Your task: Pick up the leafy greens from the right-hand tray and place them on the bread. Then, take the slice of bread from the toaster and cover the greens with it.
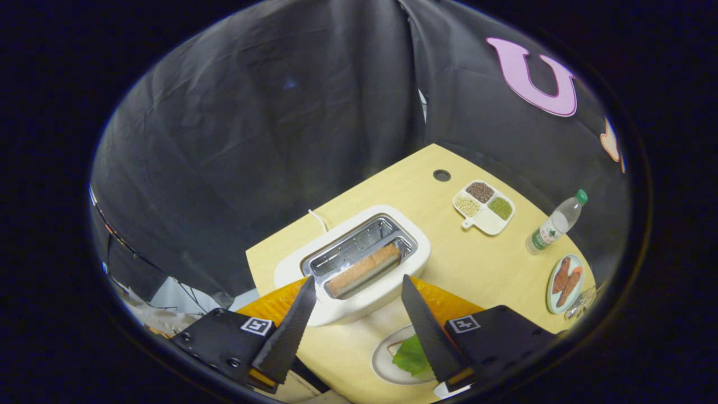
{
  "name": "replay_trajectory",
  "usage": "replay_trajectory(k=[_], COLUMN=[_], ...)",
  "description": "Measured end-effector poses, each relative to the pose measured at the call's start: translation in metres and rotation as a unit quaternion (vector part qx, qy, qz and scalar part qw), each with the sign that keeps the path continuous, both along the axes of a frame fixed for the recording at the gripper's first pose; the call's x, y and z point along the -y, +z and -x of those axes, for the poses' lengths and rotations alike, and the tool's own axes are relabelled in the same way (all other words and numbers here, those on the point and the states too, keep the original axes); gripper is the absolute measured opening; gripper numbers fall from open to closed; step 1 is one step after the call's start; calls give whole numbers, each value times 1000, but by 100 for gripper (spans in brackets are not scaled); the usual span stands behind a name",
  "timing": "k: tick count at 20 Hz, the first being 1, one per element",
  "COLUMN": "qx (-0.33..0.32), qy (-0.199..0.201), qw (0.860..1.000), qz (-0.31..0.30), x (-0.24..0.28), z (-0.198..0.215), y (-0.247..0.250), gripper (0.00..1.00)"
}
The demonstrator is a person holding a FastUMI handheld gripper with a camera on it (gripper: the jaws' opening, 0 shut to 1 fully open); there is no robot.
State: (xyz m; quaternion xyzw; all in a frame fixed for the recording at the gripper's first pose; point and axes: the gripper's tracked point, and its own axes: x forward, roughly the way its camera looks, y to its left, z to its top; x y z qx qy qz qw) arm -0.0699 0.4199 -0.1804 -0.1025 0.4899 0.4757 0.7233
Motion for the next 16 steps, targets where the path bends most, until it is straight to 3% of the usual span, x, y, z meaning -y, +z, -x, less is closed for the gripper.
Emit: replay_trajectory(k=[8,16], qx=[-41,-88], qy=[-32,-56], qw=[998,993], qz=[31,59], x=[-14,-18], z=[-5,-2], y=[-23,-43], gripper=[98,75])
